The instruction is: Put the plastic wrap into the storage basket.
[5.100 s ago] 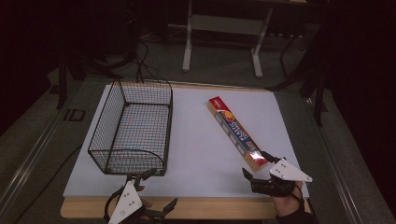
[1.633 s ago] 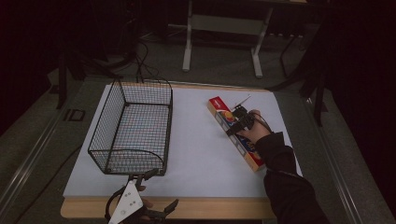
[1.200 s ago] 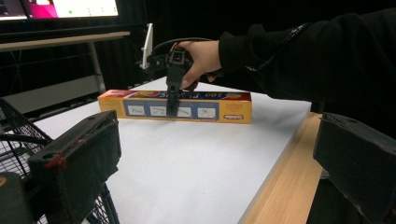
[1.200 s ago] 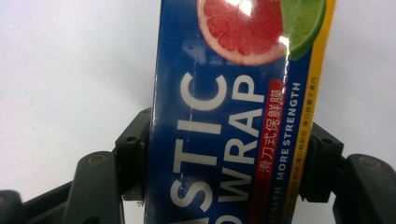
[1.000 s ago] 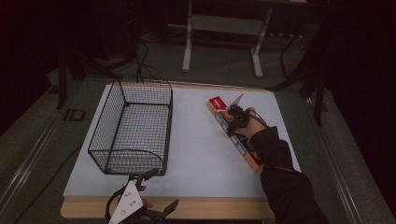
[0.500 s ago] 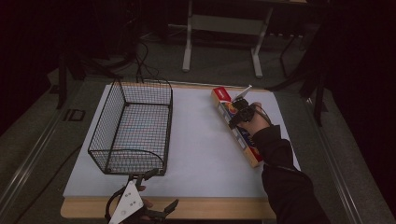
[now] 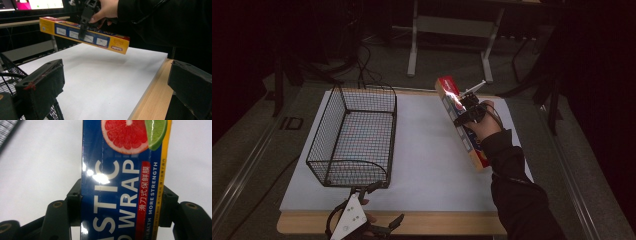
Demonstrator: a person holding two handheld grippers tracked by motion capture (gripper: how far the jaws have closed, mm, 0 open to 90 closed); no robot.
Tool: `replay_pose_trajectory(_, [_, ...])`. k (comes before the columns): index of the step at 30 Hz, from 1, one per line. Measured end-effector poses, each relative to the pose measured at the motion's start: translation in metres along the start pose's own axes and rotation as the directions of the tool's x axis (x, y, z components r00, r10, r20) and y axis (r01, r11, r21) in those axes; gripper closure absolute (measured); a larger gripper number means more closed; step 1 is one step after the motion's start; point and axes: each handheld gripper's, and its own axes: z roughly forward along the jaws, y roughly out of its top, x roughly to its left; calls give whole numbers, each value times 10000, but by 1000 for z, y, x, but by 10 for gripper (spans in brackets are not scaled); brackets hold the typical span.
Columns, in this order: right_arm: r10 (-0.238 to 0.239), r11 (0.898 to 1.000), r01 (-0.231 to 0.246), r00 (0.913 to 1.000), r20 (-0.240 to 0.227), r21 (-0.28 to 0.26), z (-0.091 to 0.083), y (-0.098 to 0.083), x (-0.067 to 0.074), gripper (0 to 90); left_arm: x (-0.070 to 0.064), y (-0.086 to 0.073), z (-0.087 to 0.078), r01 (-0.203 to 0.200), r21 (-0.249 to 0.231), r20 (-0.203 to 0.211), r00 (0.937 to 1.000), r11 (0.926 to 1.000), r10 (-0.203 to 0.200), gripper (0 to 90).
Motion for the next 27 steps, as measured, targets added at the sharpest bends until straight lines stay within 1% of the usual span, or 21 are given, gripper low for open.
replay_pose_trajectory(4, [-110, 9995, 109, 9999, -34, -304, -9, 5, 10, 401, 0, 0, 0, 9, -7, 19, 10000, 10000, -9, 13])
replay_pose_trajectory(6, [-169, 9985, 159, 9997, -184, -515, -14, 8, 15, 401, 0, 0, 1, -7, 17, 36, 10000, 10000, 7, 13])
replay_pose_trajectory(7, [-167, 9979, 156, 9997, -172, -632, -17, 9, 18, 401, 0, 0, 1, -4, 28, 39, 10000, 10000, 4, 13])
replay_pose_trajectory(10, [-245, 9944, 227, 9996, -164, -1031, -26, 14, 28, 401, 0, 0, 1, -3, 6, 21, 10000, 10000, 3, 13])
replay_pose_trajectory(12, [-184, 9915, 155, 9996, -216, -1294, -32, 18, 33, 401, 0, 0, 1, -8, 11, 24, 10000, 10000, 8, 12])
replay_pose_trajectory(16, [-265, 9835, 245, 9996, -92, -1792, -43, 24, 46, 402, 0, 0, 1, -49, 18, 28, 10000, 10000, 49, 13])
replay_pose_trajectory(19, [-321, 9769, 265, 9992, -230, -2122, -51, 29, 55, 402, 0, 0, 1, -37, 56, 30, 10000, 10000, 37, 13])
replay_pose_trajectory(21, [-335, 9733, 278, 9992, -213, -2277, -55, 32, 62, 401, 0, 0, 1, -68, 82, 30, 10000, 9999, 68, 13])
replay_pose_trajectory(27, [-478, 9562, 343, 9981, -394, -2908, -66, 42, 82, 403, 0, 0, 1, -46, 48, 27, 10000, 10000, 46, 13])
